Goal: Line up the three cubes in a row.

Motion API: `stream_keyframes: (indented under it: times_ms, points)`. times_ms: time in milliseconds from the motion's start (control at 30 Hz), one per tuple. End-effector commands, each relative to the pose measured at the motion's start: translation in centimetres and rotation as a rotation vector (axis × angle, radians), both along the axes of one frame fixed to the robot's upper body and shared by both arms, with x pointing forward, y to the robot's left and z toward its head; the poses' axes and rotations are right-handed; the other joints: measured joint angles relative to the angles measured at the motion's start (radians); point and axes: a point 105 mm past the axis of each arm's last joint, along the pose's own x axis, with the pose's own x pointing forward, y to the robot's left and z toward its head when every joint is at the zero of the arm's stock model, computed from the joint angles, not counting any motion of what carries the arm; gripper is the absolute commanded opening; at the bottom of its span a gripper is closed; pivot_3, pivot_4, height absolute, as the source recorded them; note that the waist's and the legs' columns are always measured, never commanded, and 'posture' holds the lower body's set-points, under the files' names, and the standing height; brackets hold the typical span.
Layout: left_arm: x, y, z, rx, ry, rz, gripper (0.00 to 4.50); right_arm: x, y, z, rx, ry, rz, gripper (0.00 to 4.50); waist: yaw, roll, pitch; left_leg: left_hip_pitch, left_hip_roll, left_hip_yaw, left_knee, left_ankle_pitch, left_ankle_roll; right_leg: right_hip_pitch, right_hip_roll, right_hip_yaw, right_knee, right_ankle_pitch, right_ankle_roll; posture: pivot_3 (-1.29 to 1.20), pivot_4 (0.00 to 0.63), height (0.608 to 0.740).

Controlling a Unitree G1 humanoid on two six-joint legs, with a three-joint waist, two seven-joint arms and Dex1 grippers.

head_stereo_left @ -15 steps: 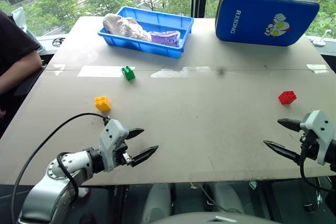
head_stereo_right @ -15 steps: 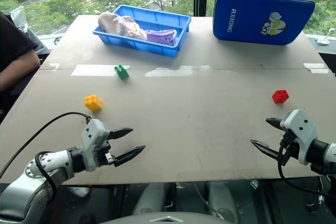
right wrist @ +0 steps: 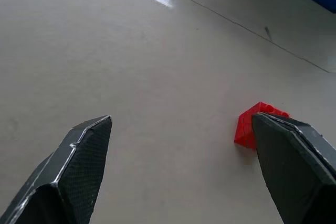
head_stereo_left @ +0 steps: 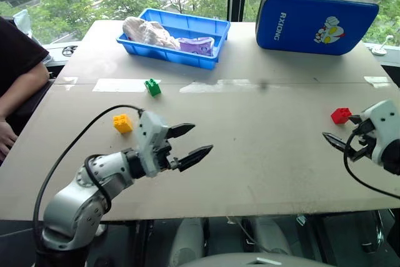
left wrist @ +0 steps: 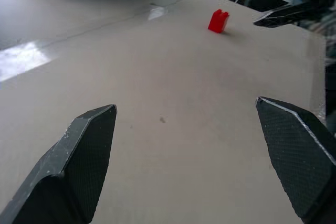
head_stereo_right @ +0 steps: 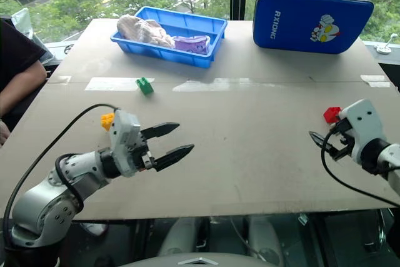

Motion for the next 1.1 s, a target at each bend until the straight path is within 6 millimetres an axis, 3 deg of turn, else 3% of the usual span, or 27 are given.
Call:
stream_keyframes:
  times_ms: [33, 300, 400, 1100]
  points:
    - [-0.5, -1.7, 1.2, 0.0, -0.056, -0.107, 4.35, 2.0, -2.2, 1.1, -0.005, 0.066, -0.154, 4.38, 0.003, -0.001, -0.001, -0.001, -0.001, 0.0, 0.0, 0.0, 0.0, -0.001, 0.001, 0.0, 0.0, 0.001, -0.002, 0.0, 0.15, 0.74]
    - [-0.8, -3.0, 1.5, -0.024, -0.085, -0.187, 4.35, 6.0, -4.6, -0.3, 0.04, 0.241, -0.338, 4.38, 0.004, 0.0, 0.0, -0.003, 0.0, -0.002, -0.002, 0.0, 0.0, -0.001, 0.005, 0.001, -0.003, 0.002, -0.001, 0.0, 0.15, 0.74]
    - [-0.9, -3.4, 1.5, -0.032, -0.088, -0.199, 4.35, 6.8, -4.6, -0.8, 0.062, 0.272, -0.345, 4.38, 0.005, 0.0, 0.0, -0.003, 0.0, -0.001, -0.002, 0.0, 0.0, -0.001, 0.005, 0.001, -0.004, 0.002, -0.001, 0.0, 0.15, 0.74]
    - [-0.4, -2.4, 0.7, -0.013, -0.094, -0.217, 4.35, 7.8, -4.8, -3.1, 0.086, 0.348, -0.382, 4.38, 0.001, 0.0, 0.0, -0.002, 0.0, 0.0, -0.001, 0.0, 0.0, -0.001, 0.005, 0.003, -0.002, 0.003, 0.001, 0.0, 0.15, 0.74]
